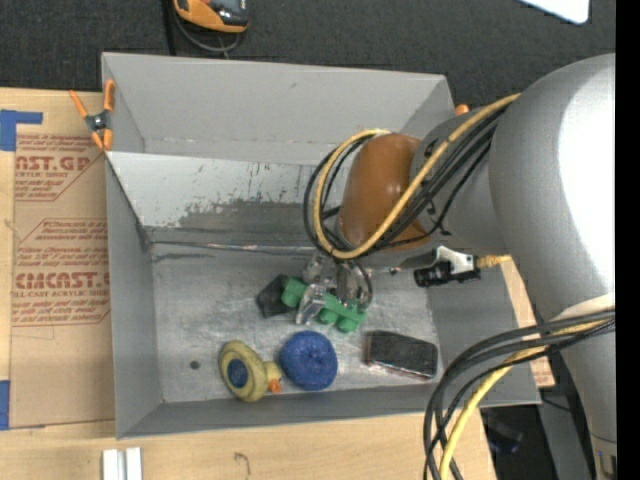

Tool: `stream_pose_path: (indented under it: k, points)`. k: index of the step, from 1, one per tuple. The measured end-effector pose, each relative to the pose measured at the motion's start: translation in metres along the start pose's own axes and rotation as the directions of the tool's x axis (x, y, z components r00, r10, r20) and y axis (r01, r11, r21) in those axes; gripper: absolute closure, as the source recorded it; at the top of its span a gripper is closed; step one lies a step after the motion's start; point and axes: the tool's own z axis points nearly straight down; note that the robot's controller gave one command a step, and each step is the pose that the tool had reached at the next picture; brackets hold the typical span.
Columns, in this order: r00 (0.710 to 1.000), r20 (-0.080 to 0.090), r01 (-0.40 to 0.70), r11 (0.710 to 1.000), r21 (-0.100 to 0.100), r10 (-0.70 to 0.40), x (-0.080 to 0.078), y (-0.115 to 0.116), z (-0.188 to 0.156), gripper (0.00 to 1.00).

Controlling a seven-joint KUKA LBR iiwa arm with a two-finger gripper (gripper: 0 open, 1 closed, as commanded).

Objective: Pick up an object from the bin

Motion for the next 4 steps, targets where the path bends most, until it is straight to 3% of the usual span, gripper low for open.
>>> stream_pose_path:
  k: [1, 2, 4]
  points:
    - [1.0, -0.009, 0.001, 1.0, 0.002, -0.001, 0.001, 0.0, -0.004, 1.0]
    - [1.0, -0.03, 0.002, 1.0, 0.007, -0.001, 0.005, -0.001, -0.022, 1.0]
    - [1.0, -0.025, 0.002, 1.0, 0.005, -0.002, 0.002, 0.0, -0.046, 1.0]
